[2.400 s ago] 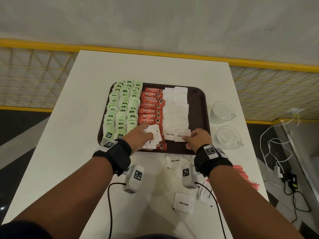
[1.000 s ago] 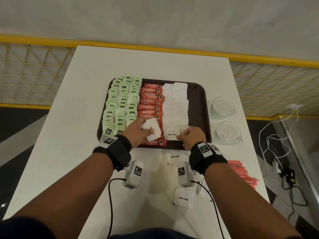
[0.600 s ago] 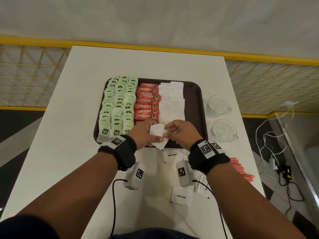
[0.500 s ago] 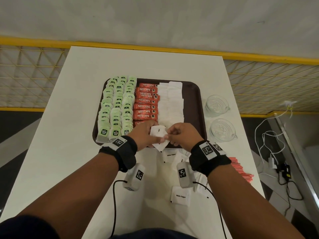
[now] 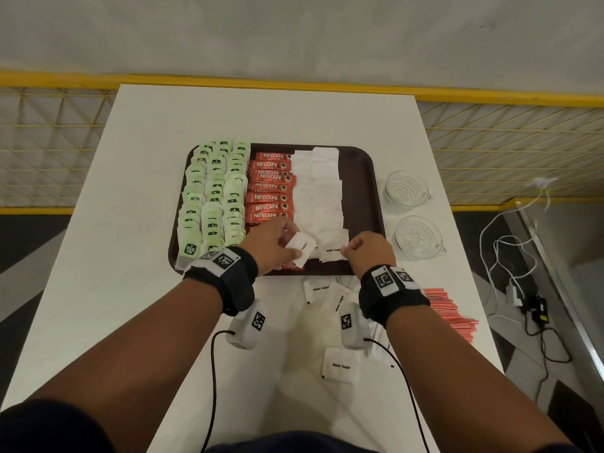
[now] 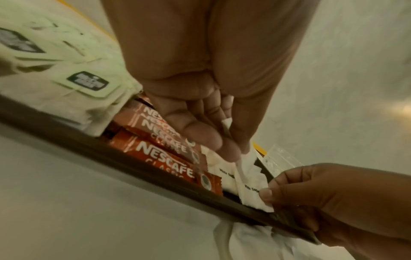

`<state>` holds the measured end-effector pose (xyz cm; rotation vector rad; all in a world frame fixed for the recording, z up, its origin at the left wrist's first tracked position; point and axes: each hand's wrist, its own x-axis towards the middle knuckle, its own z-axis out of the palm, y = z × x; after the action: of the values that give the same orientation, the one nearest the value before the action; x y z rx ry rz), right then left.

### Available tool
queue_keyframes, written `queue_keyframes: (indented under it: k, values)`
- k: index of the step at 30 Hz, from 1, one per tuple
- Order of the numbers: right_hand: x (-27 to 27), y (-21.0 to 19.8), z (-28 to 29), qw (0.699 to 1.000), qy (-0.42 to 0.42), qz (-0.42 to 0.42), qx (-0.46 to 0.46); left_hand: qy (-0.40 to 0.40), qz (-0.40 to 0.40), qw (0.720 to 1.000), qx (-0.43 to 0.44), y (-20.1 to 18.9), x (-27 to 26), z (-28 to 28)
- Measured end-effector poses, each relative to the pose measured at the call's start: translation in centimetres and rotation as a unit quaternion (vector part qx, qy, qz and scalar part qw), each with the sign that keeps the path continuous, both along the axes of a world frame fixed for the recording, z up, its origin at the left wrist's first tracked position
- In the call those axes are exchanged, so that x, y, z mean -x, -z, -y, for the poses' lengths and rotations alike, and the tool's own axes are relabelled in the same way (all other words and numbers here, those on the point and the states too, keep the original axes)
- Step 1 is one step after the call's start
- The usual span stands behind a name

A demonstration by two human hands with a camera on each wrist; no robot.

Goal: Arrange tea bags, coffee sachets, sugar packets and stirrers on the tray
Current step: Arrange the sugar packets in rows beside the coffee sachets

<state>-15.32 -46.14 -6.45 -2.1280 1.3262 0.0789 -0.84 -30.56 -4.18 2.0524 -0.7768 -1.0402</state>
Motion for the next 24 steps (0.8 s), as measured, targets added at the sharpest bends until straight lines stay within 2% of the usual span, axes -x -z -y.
queue_keyframes:
  k: [5,9,15,20,24]
  values:
    - [0.7,0.0,-0.4,1.000,0.016,0.000,0.006,0.120,0.127,0.983,-0.064,0.1,0.3,2.3]
    - [2.1,-0.7,-0.3,1.000,0.016,0.020,0.016,0.179,0.183,0.961,-0.101,0.5,0.8,3.9]
    - [4.5,-1.9,-0.6,0.999,-0.008,0.045,0.002,0.181,0.245,0.946,-0.110,1.1,1.5,4.8]
    - [5.8,-1.8,-1.2,0.988,-0.147,-0.022,-0.029,0.187,0.314,0.924,-0.117,1.5,1.8,4.6]
    - [6.3,-1.2,-2.0,0.975,-0.211,-0.062,-0.027,0.138,0.314,0.937,-0.060,1.0,2.9,3.7]
